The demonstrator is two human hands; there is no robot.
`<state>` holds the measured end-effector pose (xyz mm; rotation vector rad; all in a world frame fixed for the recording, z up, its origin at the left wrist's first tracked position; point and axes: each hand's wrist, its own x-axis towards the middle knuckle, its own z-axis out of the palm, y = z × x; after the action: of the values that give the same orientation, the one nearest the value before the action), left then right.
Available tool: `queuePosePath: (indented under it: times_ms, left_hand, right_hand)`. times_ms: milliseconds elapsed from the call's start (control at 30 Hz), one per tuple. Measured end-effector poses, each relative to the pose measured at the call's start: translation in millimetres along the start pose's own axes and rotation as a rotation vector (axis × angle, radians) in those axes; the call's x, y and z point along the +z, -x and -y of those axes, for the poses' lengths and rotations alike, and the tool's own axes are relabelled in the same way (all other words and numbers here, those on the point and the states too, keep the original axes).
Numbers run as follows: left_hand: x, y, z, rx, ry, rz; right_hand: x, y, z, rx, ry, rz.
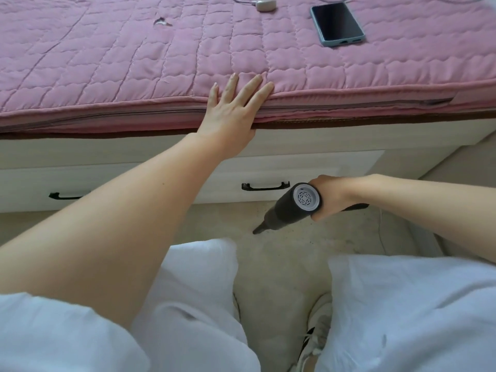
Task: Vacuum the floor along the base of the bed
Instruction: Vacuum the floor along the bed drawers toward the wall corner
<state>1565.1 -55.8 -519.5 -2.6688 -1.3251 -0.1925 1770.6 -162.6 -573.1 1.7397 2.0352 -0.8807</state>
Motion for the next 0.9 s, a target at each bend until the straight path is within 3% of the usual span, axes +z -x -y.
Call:
queuePosePath:
  times_ms: [267,533,900]
  left_hand:
    - [-1.6,-0.9,6.0,0.043,0.022,0.026]
    - [-1.8,1.8,6.9,0.065,-0.028,-0.005]
    - [-3.0,0.3,8.4,0.061,-0.025,-0.007]
  right_hand:
    - [19.0,-2.3,-3.9,0.025,-0.052,-0.012]
    - [18.4,-4.7,8.4,-0.094,0.072,0.022]
    - [18.1,-5.4,11.7,-0.095,0.079,0.031]
